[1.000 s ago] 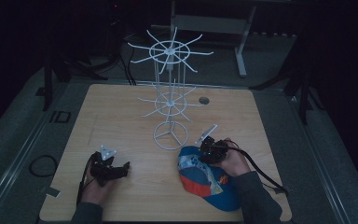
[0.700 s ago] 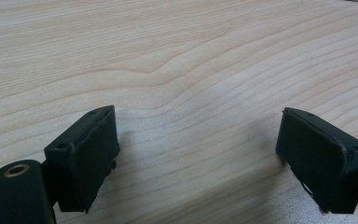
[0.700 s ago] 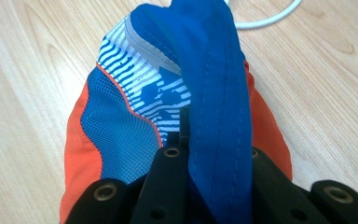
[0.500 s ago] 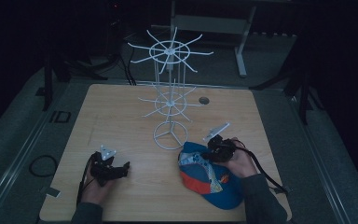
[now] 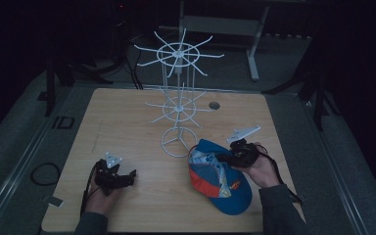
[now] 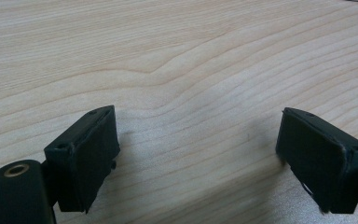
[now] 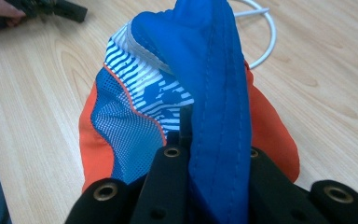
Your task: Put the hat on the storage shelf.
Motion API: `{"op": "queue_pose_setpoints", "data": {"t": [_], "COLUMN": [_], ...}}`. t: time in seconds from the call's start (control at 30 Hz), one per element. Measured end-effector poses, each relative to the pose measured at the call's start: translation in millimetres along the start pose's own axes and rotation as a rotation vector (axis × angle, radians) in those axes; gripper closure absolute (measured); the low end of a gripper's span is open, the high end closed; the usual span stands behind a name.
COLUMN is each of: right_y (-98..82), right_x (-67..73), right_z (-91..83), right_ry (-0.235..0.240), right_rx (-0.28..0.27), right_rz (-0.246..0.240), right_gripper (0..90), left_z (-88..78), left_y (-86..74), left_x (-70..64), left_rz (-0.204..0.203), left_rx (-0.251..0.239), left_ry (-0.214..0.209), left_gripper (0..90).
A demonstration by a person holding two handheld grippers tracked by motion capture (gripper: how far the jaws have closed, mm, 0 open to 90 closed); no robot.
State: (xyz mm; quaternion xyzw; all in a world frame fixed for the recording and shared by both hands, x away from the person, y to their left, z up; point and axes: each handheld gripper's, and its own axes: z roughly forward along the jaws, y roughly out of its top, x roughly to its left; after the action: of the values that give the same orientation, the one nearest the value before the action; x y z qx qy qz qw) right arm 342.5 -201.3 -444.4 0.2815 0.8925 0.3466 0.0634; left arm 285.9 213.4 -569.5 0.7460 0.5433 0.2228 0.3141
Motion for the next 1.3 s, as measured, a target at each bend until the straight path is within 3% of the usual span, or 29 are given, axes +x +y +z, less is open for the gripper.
{"op": "queue_pose_setpoints", "data": {"t": [0.3, 0.67, 1.3], "right_y": [-1.8, -1.7, 0.5], "right_x": [-4.4, -1.9, -7.7], "right_z": [-19.7, -39.5, -62.7], "right_ry": [0.012, -0.005, -0.050], "right_rx": [-0.092, -0.154, -0.200], "right_rz": [0.036, 0.038, 0.066], "right_gripper": [87.8, 87.8, 87.8], "left_z": [0.0, 0.0, -0.1], "left_y": [0.0, -0.1, 0.0], "left_x": [0.0, -0.2, -0.1], "left_rz": [0.000, -0.002, -0.001], "left_rx": [-0.001, -0.001, 0.002], "left_ry": [0.000, -0.001, -0.002], "left_gripper": [13.3, 13.3, 13.3]}}
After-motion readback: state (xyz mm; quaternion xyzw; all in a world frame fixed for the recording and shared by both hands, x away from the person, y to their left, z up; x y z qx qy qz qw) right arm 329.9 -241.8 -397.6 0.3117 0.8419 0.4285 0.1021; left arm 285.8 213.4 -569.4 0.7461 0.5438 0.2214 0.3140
